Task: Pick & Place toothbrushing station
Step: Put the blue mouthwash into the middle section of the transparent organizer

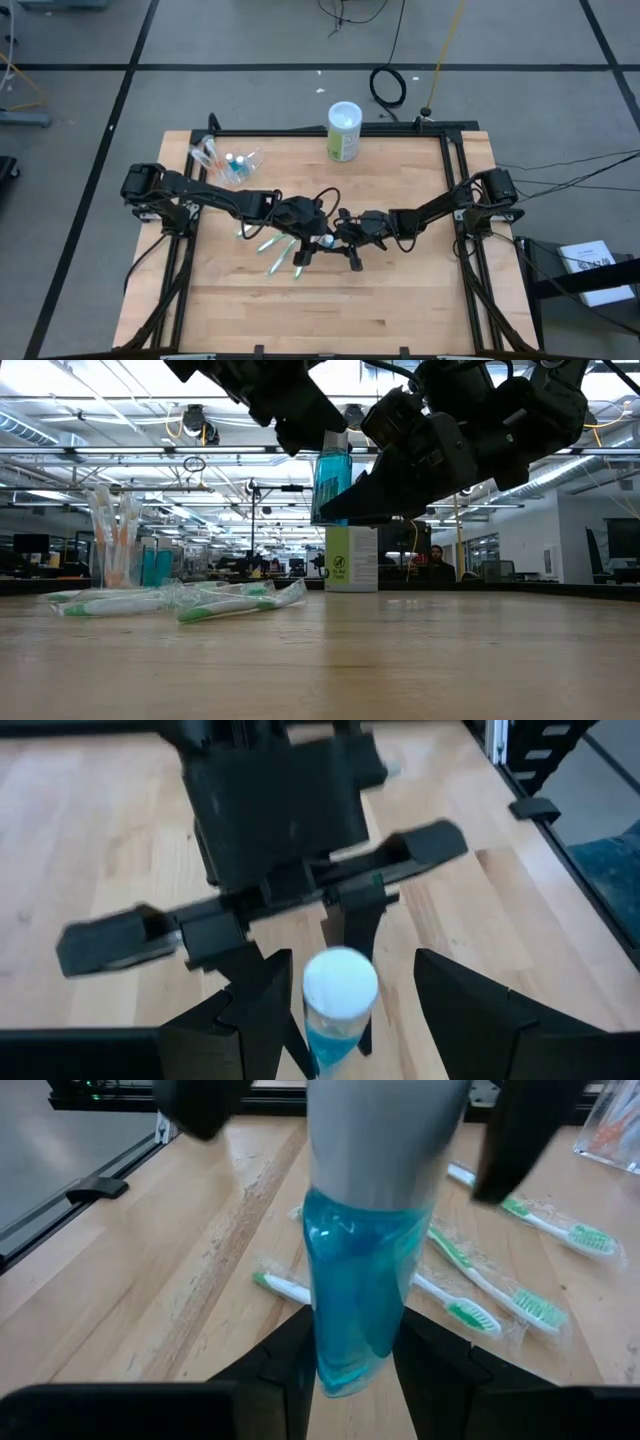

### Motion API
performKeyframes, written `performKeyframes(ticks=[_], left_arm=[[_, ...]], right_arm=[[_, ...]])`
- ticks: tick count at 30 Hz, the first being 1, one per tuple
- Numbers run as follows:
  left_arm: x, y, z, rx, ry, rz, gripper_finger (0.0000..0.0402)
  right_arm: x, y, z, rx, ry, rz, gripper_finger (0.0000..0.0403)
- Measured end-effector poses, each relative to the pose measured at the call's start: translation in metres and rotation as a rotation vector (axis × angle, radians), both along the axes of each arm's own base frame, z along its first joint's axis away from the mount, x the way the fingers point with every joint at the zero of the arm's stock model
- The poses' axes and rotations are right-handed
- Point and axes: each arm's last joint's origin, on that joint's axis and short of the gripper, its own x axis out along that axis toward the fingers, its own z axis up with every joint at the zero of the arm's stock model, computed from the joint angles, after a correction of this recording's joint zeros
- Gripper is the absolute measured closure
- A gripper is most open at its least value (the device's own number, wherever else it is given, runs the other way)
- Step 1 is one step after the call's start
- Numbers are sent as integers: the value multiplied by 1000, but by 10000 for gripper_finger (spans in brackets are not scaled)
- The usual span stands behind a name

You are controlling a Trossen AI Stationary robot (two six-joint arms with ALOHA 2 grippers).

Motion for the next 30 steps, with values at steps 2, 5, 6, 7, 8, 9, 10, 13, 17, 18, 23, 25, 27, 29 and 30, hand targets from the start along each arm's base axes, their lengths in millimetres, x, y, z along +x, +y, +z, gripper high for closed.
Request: performKeyframes(ticks=[2, 5, 6, 7, 8, 9, 10, 13, 17, 18, 23, 25, 27, 29, 30], left_arm=[[0, 0, -1, 2, 10, 0, 186], [-1, 0, -2, 6, 23, 0, 186], [-1, 0, -2, 6, 26, 1, 186], [-1, 0, -2, 6, 26, 0, 186], [-1, 0, -2, 7, 22, 0, 187], [-1, 0, -2, 6, 18, 0, 191], [-1, 1, -2, 7, 18, 0, 197], [-1, 3, -2, 8, 22, 5, 229], [0, 4, -2, 6, 16, 7, 280], [0, 4, -1, 7, 15, 11, 291], [0, 5, -1, 4, 4, 14, 318], [1, 6, 0, 3, 3, 17, 317], [0, 6, 1, 1, 1, 17, 310], [0, 6, 1, 0, -1, 17, 306], [-1, 6, 3, 0, -3, 16, 305]], right_arm=[[0, 0, 0, 0, 2, 0, 287], [0, 0, 0, 0, 2, 0, 287], [0, 0, 0, 0, 2, 0, 287], [0, 0, 0, 0, 2, 0, 287], [0, 0, 0, 0, 2, 0, 287], [0, 0, 0, 0, 2, 0, 287], [0, 0, 0, 0, 2, 0, 287], [0, 0, 0, 0, 2, 0, 287], [0, 0, 0, 2, 5, -1, 287], [0, 0, 0, 2, 5, 0, 287], [0, 0, 0, 1, 3, -1, 287], [0, 0, 0, 0, 2, -1, 287], [0, 0, 0, 0, 1, -1, 287], [0, 0, 0, 0, -2, 0, 287], [0, 0, 0, 0, -1, 0, 286]])
